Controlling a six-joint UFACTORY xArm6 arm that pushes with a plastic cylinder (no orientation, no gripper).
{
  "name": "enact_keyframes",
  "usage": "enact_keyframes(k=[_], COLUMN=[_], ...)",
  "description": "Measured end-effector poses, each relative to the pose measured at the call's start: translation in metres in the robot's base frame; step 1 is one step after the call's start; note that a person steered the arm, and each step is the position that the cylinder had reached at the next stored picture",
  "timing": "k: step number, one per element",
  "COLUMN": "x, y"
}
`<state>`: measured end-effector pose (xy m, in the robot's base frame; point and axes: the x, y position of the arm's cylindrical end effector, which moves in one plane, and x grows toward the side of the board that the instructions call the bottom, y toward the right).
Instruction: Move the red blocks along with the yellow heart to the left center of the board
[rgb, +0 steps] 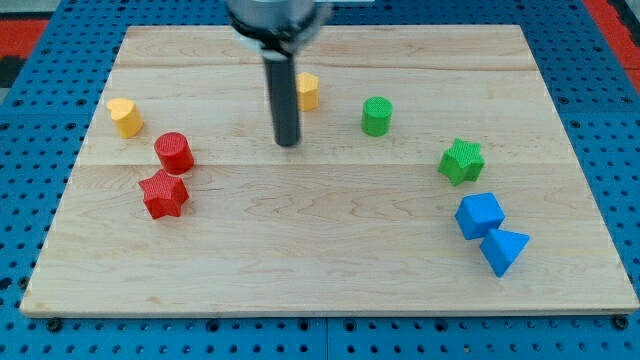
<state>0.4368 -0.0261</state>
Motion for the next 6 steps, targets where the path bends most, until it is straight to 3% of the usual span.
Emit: enact_keyframes(k=[3, 4, 5, 6], x=[-0.007, -0.013, 0.024, 0.105], y=[-0.182, -0.143, -0.056, -0.053])
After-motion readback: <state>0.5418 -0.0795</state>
